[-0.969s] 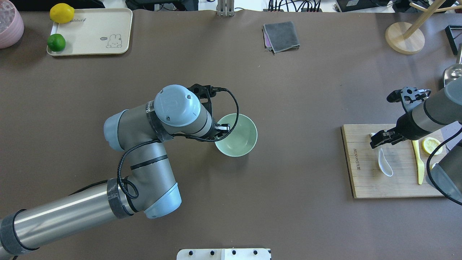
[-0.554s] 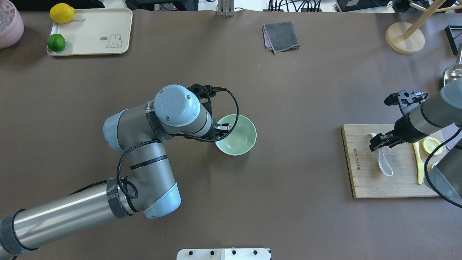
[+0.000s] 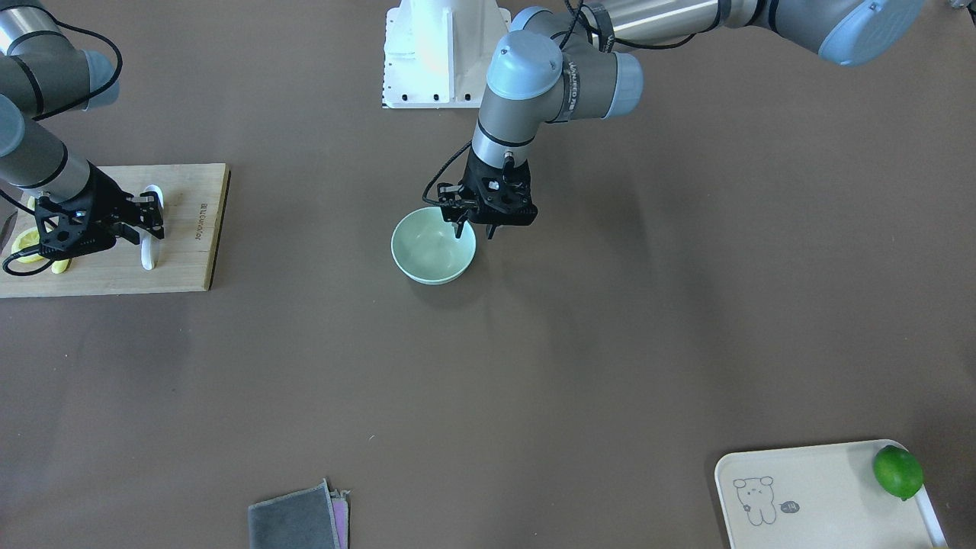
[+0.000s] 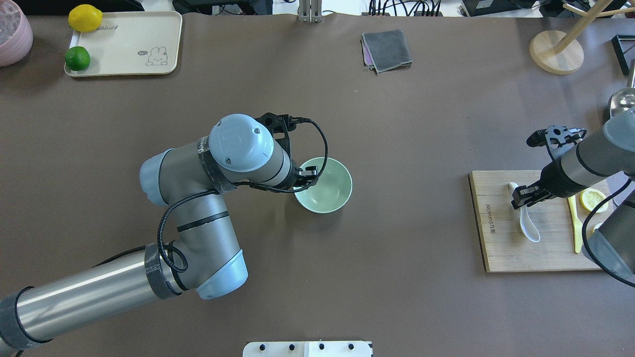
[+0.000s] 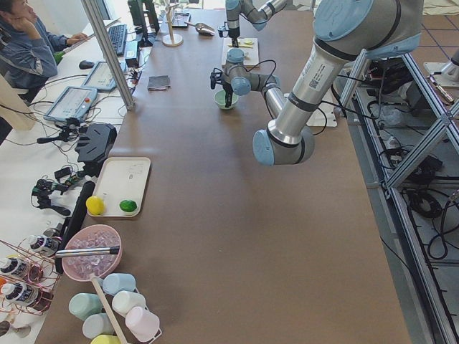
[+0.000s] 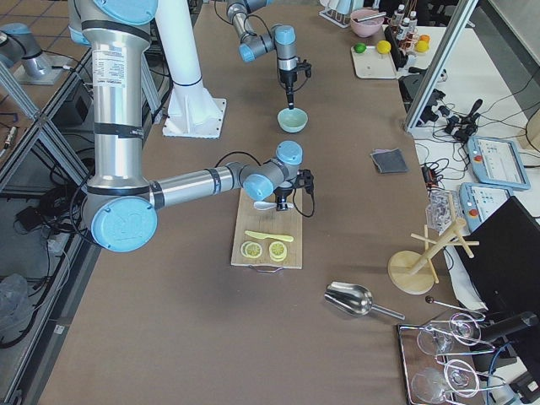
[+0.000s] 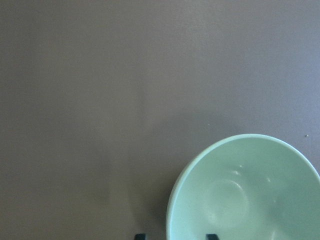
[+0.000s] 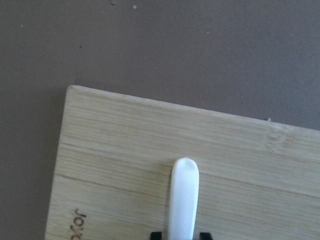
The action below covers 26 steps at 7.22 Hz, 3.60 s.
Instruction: Place spoon in bowl
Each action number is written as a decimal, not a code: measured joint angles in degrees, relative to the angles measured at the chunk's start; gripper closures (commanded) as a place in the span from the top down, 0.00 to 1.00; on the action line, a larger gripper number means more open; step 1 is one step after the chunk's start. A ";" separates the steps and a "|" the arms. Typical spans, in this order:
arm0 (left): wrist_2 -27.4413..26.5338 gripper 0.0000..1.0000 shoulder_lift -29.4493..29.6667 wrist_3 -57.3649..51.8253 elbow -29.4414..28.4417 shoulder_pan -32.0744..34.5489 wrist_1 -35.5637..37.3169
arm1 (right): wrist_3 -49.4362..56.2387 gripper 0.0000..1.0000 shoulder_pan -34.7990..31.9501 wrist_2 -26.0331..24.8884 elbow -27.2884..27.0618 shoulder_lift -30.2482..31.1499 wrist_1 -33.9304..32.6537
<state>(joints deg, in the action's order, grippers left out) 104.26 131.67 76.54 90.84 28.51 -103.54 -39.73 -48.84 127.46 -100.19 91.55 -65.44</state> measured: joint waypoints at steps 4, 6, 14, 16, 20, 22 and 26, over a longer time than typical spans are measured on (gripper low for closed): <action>1.89 0.59 -8.11 -3.80 8.79 5.76 0.67 | -2.10 0.00 -0.09 0.05 -2.27 -3.65 -0.30; 8.16 0.60 -18.58 -14.94 15.38 12.92 1.38 | -14.73 0.00 0.92 -1.06 -1.98 -14.12 -1.79; 19.74 0.61 -29.69 -37.49 17.31 28.49 1.16 | -47.03 1.00 16.04 -28.20 9.42 -41.17 -8.45; 19.78 0.61 -29.72 -37.51 17.23 28.81 1.14 | -46.37 1.00 15.87 -28.01 6.56 -39.91 -8.61; 22.06 0.61 -32.68 -42.47 17.15 32.77 1.38 | -37.34 1.00 7.49 -17.36 -1.92 -31.07 -9.15; 23.38 0.61 -36.93 -54.39 15.86 39.12 1.75 | -21.99 1.00 -2.31 -6.98 -3.95 -22.66 -9.08; 29.50 0.98 -39.61 -83.37 9.75 56.67 9.77 | 18.90 1.00 -25.98 9.18 1.09 -6.32 -9.28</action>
<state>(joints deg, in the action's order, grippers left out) 133.75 92.06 -6.83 100.59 85.18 -93.77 -20.83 -74.83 136.65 -99.09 85.23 -74.72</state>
